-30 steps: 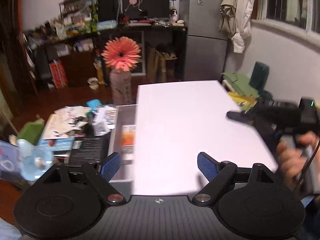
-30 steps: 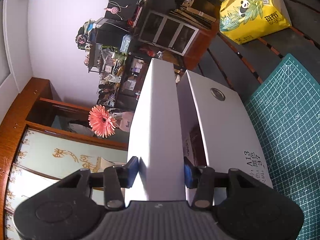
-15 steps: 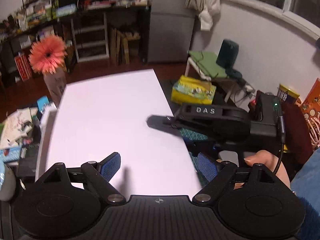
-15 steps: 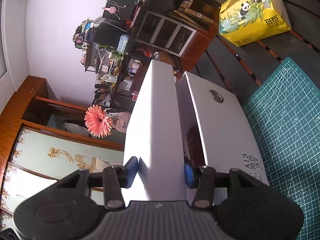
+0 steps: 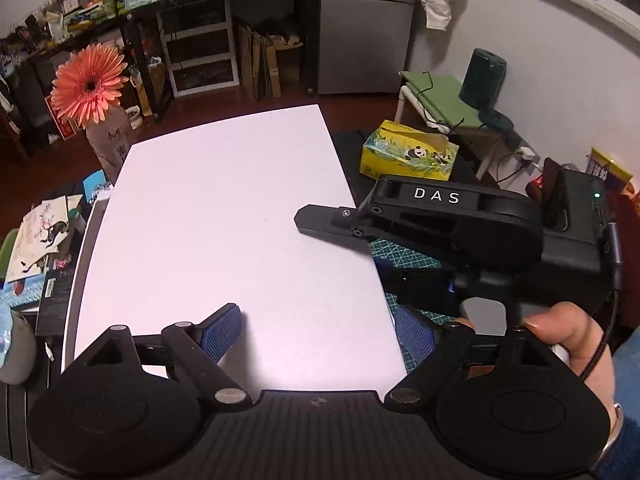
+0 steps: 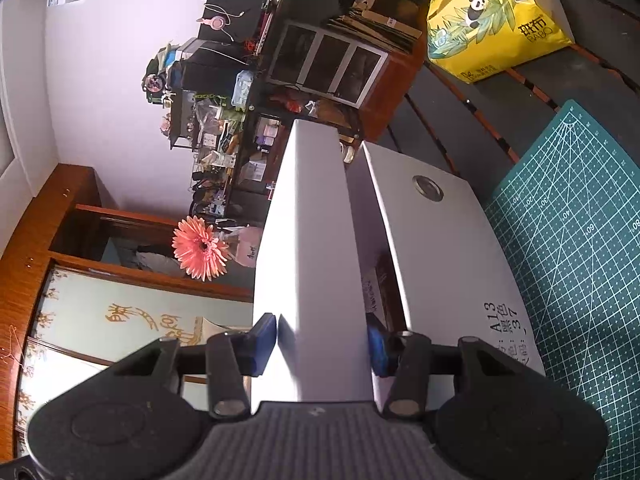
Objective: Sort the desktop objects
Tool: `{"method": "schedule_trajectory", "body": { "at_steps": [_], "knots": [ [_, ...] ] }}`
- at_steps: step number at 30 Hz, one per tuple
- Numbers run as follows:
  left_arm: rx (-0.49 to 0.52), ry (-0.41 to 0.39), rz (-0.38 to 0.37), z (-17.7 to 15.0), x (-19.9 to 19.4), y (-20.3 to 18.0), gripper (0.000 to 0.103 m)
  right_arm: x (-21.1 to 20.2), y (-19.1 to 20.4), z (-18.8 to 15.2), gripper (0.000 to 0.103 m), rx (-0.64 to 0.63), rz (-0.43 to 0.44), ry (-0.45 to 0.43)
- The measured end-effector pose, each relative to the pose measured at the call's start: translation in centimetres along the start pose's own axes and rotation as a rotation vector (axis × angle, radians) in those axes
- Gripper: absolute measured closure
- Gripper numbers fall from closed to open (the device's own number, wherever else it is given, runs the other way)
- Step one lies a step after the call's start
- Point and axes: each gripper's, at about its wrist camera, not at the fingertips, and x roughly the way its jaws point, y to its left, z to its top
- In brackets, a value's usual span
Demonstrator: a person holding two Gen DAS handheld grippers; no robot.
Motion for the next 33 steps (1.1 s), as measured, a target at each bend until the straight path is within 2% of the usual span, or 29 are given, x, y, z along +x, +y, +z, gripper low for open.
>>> {"method": "schedule_trajectory", "body": {
  "at_steps": [11,19,24,33],
  "knots": [
    [0.005,-0.01,0.095,0.3,1.1,-1.3,0.016,0.1,0.4,0.0,0.057,-0.03,-0.014,0.009],
    [-0.027,0.003,0.074,0.8,1.0,-1.6,0.016,0.0,0.1,0.2,0.057,-0.02,-0.001,0.015],
    [0.0,0.0,0.126,0.8,1.6,-1.6,0.015,-0.1,-0.1,0.3,0.057,-0.007,0.012,0.022],
    [0.004,0.008,0.15,0.9,2.0,-1.7,0.013,-0.4,-0.3,0.5,0.057,0.004,0.008,0.029]
  ]
}}
